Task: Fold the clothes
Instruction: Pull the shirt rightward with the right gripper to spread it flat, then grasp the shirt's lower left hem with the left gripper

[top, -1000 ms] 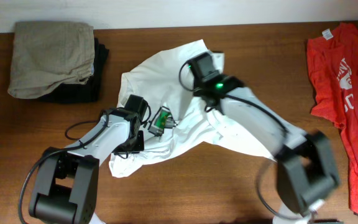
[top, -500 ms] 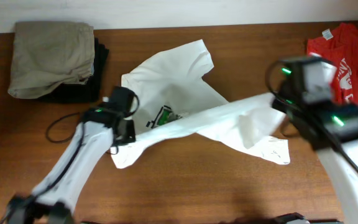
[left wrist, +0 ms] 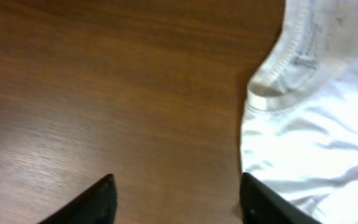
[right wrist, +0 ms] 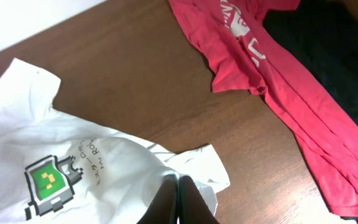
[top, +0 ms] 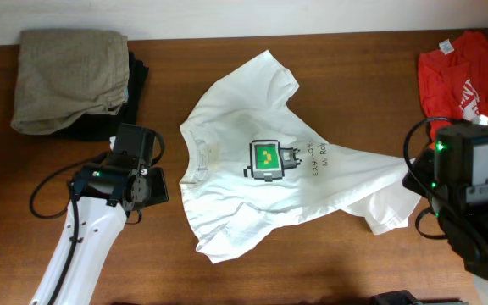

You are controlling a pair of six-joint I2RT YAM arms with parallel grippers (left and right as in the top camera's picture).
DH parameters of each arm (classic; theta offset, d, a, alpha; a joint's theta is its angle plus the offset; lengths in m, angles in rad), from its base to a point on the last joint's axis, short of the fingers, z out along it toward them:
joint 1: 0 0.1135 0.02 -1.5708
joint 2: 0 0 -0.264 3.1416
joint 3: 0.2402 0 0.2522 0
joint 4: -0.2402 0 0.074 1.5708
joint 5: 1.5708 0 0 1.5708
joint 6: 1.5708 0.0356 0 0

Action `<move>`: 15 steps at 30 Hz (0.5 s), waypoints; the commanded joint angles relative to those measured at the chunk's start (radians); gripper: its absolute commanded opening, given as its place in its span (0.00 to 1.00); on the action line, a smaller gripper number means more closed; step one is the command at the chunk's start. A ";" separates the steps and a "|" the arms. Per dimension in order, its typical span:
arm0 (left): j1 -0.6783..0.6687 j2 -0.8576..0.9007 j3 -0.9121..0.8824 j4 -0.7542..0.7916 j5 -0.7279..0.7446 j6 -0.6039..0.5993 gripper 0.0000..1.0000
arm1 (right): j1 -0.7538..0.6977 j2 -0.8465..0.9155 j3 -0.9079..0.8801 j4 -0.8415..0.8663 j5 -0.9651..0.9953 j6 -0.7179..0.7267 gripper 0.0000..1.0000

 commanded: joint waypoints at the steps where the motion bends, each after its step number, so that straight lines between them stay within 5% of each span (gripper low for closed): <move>1: 0.005 -0.008 0.002 -0.010 0.183 -0.002 0.68 | -0.008 0.027 0.007 -0.001 0.019 0.009 0.04; 9: -0.101 -0.006 -0.117 0.027 0.402 0.157 0.82 | -0.008 0.096 0.007 0.024 0.017 0.009 0.04; 12: -0.150 0.000 -0.180 0.085 0.452 0.201 0.66 | -0.008 0.110 0.007 0.031 0.016 0.009 0.04; 15: -0.196 0.039 -0.246 0.148 0.534 0.224 0.71 | -0.008 0.117 0.007 0.030 0.017 0.009 0.04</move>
